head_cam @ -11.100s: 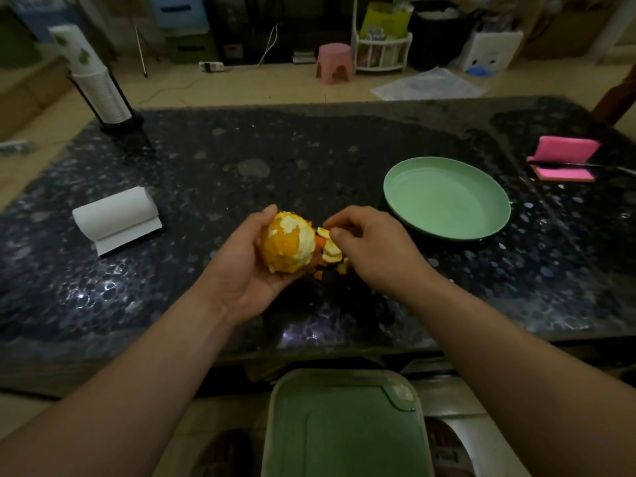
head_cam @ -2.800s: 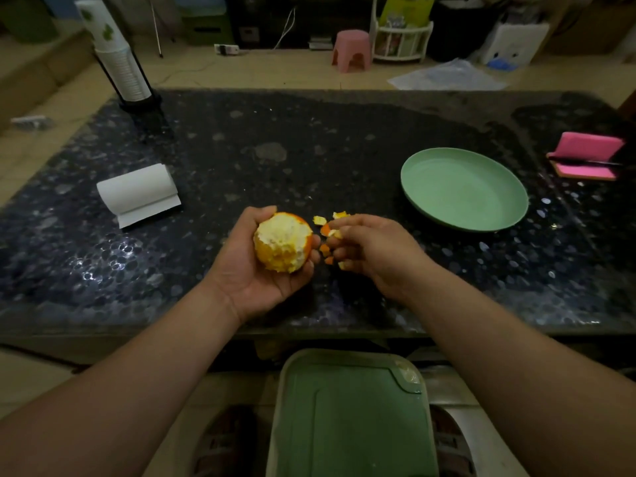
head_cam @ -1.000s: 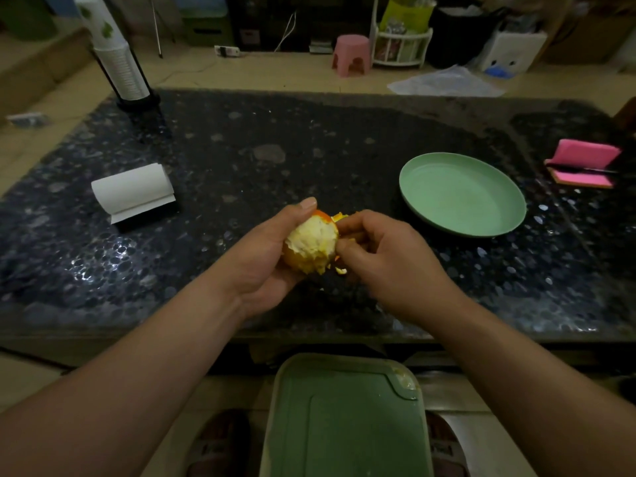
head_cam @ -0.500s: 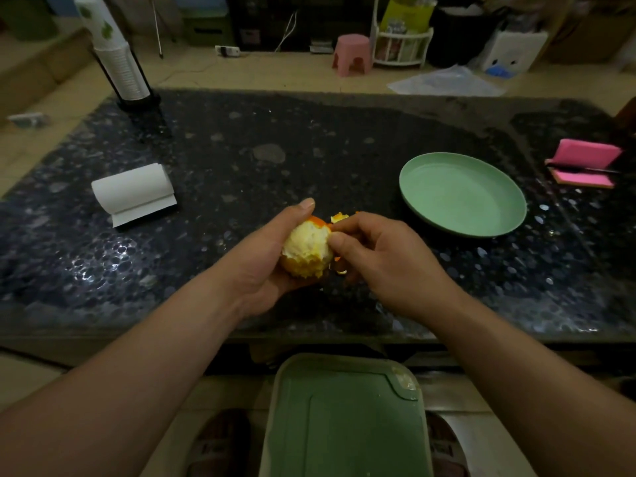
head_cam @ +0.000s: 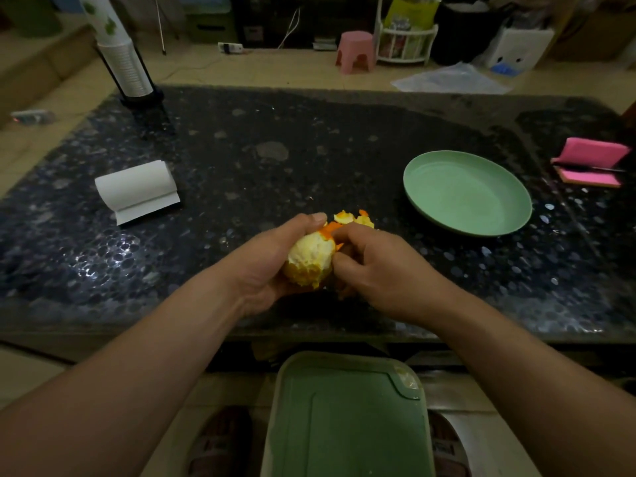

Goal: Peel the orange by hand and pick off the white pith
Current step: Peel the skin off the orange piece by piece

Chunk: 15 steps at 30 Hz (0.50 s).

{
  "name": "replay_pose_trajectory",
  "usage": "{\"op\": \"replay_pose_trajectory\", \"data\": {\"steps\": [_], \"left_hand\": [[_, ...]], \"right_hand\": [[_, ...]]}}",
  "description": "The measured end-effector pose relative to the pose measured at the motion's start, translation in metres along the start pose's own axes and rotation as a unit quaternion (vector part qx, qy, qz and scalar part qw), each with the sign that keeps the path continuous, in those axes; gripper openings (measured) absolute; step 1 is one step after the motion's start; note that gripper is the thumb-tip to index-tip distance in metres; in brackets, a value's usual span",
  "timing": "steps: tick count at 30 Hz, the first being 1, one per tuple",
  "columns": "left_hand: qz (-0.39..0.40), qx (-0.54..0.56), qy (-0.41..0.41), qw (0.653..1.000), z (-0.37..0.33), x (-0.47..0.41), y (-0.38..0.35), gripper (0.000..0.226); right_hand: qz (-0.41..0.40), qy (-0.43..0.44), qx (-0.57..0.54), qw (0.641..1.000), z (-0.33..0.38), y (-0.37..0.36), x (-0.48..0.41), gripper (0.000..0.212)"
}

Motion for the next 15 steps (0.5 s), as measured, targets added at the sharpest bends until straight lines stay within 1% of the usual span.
{"op": "replay_pose_trajectory", "data": {"steps": [4, 8, 12, 15], "left_hand": [[0.016, -0.020, -0.020, 0.999, 0.0009, 0.0010, -0.0033, 0.028], [0.029, -0.003, -0.015, 0.999, 0.0026, 0.0024, -0.0057, 0.027], [0.017, 0.023, 0.000, 1.000, 0.0009, 0.0026, -0.0036, 0.027], [0.004, 0.033, 0.006, 0.999, 0.0005, 0.0020, -0.0018, 0.027]], "right_hand": [[-0.053, 0.000, 0.015, 0.999, 0.0012, 0.0008, 0.0001, 0.012], [-0.080, -0.006, 0.012, 0.997, -0.0022, -0.0008, -0.0001, 0.014], [-0.078, -0.004, -0.004, 0.997, -0.0014, -0.0013, -0.0011, 0.018], [-0.060, 0.030, 0.041, 0.997, 0.0014, -0.0012, -0.0012, 0.014]]}}
Point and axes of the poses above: each hand's wrist, its own x-axis away from the middle knuckle, its own y-axis out of the back of the hand, z = x × y, the point moved 6 cm from there along -x, towards the middle knuckle, and after that the axes turned 15 degrees about -z, right-handed, at the moved point
